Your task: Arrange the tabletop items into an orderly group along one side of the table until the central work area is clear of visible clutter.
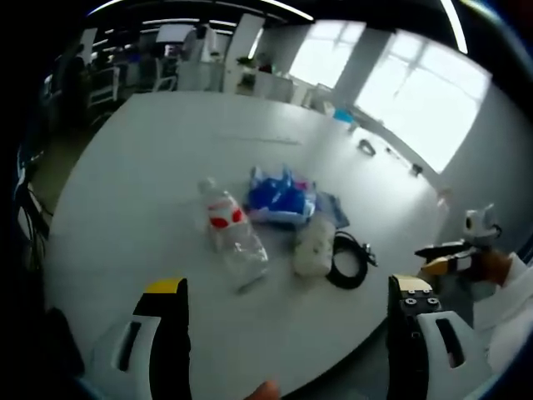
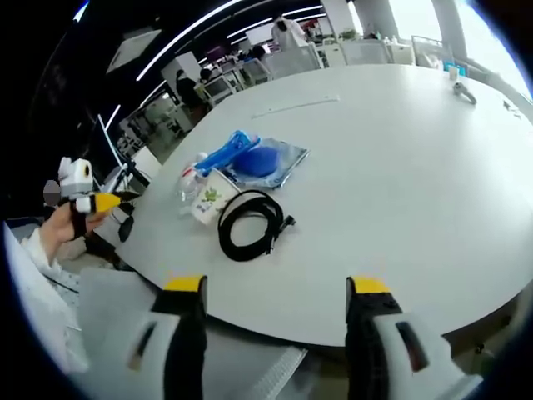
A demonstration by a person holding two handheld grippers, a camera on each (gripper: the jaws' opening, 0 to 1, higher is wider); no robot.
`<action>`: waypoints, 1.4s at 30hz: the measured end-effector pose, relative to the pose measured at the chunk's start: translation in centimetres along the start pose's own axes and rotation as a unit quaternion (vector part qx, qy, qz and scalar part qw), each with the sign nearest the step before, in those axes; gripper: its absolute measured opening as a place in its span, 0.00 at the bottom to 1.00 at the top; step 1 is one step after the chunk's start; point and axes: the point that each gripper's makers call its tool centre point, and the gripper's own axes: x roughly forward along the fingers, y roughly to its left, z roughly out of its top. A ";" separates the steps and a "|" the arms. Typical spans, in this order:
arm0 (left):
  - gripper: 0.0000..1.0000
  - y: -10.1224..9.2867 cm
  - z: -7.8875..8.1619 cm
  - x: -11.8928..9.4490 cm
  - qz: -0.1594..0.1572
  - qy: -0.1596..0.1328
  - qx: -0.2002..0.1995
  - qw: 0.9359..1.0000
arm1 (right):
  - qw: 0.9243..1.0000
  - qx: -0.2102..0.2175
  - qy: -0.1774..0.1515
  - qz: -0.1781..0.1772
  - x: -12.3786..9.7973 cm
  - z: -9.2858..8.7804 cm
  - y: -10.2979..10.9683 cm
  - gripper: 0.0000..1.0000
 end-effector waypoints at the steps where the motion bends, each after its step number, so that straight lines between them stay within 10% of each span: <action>1: 0.96 0.2 0.1 0.2 0.000 0.000 0.000 1.000 | 1.000 0.000 0.000 0.000 0.1 0.0 0.0 0.67; 42: 0.86 5.1 3.4 4.7 0.011 0.010 -0.090 0.996 | 1.000 0.005 0.026 -0.003 1.8 -1.3 0.4 0.64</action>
